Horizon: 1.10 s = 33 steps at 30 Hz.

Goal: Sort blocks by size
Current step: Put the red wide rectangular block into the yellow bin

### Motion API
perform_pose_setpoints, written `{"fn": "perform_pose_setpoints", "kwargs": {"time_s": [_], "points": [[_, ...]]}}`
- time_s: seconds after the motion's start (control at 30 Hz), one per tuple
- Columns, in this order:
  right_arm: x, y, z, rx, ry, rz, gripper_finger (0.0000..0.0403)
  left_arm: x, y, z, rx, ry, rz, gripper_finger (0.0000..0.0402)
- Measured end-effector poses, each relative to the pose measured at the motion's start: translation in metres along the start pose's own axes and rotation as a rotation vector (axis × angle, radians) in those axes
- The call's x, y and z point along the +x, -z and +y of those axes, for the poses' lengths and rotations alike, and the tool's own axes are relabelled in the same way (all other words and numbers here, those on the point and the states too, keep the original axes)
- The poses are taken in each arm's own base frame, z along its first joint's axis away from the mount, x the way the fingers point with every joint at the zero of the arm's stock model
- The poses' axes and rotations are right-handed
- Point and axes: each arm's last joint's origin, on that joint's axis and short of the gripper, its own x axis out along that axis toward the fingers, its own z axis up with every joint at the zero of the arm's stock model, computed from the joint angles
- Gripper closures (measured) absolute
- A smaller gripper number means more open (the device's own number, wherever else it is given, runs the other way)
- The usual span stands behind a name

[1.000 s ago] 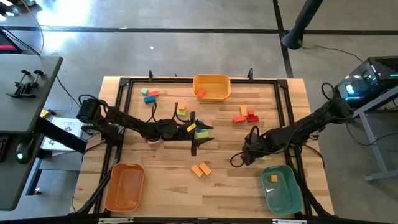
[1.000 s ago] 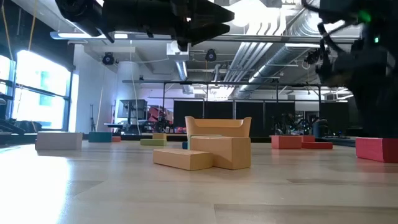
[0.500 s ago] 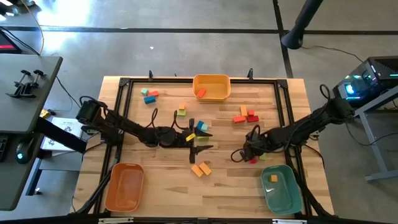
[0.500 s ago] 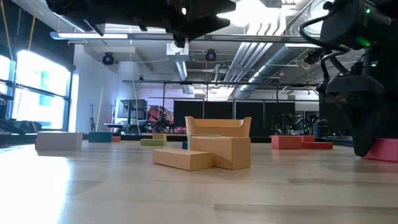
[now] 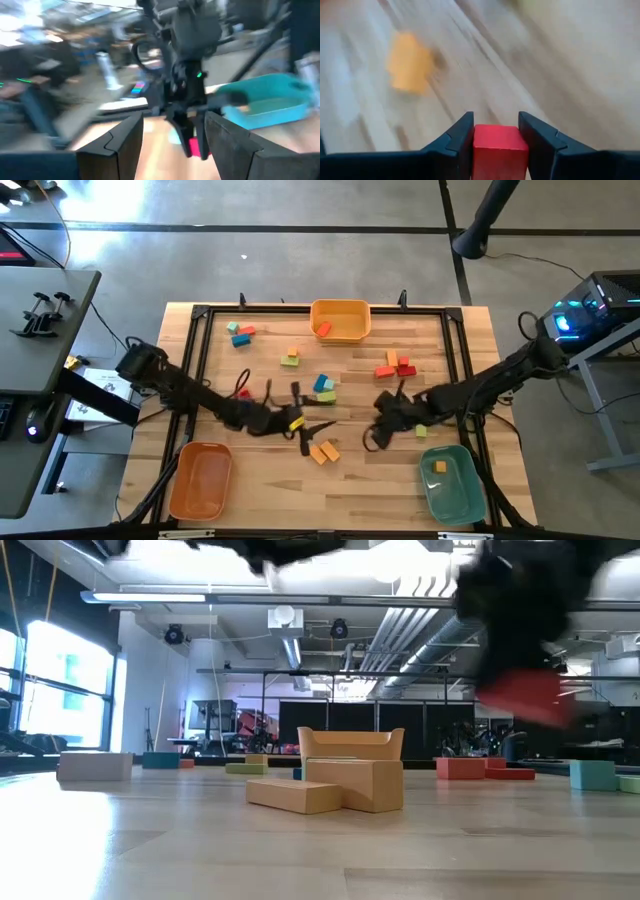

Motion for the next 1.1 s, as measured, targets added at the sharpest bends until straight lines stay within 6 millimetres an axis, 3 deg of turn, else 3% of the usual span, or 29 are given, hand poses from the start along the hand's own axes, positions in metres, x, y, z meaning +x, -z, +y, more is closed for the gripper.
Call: {"fn": "perform_pose_setpoints", "kwargs": {"time_s": [0.13, 0.27, 0.53, 0.7, 0.83, 0.97, 1.1], "points": [[-0.014, -0.058, -0.006, -0.152, 0.069, -0.158, 0.0278, -0.017, -0.013, -0.007, 0.112, -0.176, 0.045, 0.0202], [-0.017, -0.112, -0.044, -0.169, 0.161, -0.275, 0.0278, -0.03, -0.023, -0.01, 0.166, -0.252, 0.071, 0.0202], [0.023, -0.191, -0.12, -0.217, 0.216, -0.403, 0.0278, -0.029, -0.02, -0.006, 0.186, -0.291, 0.111, 0.0202], [0.066, -0.219, -0.159, -0.223, 0.307, -0.308, 0.0278, -0.026, -0.014, -0.003, 0.169, -0.294, 0.149, 0.0202], [0.088, -0.234, -0.179, -0.2, 0.361, -0.237, 0.026, -0.026, -0.011, -0.004, 0.17, -0.289, 0.165, 0.0202], [0.093, -0.245, -0.189, -0.19, 0.392, -0.18, 0.0234, -0.026, -0.011, -0.004, 0.162, -0.295, 0.167, 0.0202], [0.077, -0.252, -0.184, -0.213, 0.437, -0.177, 0.0226, -0.027, -0.011, -0.005, 0.152, -0.294, 0.165, 0.0202]]}}
